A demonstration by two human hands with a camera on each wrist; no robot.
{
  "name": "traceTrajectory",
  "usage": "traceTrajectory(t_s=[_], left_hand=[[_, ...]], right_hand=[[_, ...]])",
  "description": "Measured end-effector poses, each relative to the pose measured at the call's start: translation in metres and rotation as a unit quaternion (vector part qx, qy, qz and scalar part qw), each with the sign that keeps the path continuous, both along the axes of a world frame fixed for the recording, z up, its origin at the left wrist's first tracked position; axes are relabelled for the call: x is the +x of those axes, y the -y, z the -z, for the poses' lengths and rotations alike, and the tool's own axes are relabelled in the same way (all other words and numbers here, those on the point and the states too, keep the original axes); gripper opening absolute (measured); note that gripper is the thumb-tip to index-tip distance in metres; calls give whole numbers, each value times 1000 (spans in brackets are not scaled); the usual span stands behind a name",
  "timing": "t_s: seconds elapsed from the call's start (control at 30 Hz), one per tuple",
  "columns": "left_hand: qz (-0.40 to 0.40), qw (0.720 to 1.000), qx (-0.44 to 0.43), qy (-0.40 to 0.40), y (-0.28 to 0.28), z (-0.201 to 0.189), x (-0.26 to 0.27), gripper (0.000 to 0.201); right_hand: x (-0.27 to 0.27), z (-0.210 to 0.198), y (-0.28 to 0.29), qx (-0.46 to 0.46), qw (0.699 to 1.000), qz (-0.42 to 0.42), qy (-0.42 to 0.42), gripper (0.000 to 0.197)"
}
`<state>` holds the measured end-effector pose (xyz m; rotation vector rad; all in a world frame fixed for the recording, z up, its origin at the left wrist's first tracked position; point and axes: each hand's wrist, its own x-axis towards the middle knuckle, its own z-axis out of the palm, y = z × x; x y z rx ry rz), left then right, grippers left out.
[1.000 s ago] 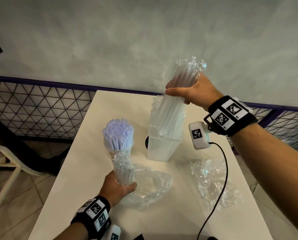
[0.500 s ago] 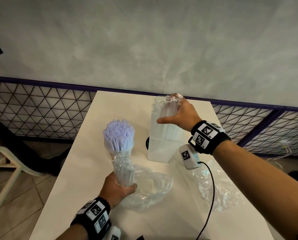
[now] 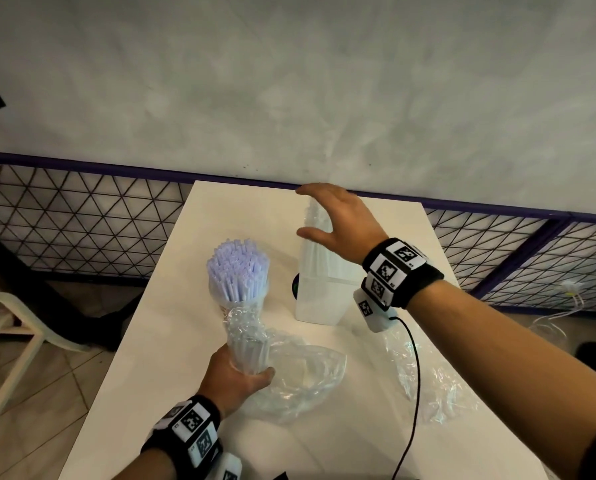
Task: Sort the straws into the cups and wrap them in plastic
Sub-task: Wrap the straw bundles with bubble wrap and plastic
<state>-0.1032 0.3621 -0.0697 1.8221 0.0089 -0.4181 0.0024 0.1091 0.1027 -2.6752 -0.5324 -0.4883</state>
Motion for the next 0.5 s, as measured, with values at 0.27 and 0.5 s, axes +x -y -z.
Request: traceTrajectory(t_s=[0.27,0.5], left_hand=[[-1,1000,0,7,-1,1,0,63],[3,1000,5,9,-1,2,0,64]], right_hand=[[10,22,6,-96,991,-20,87,35],[-17,69,9,-227,973,37,33,57]])
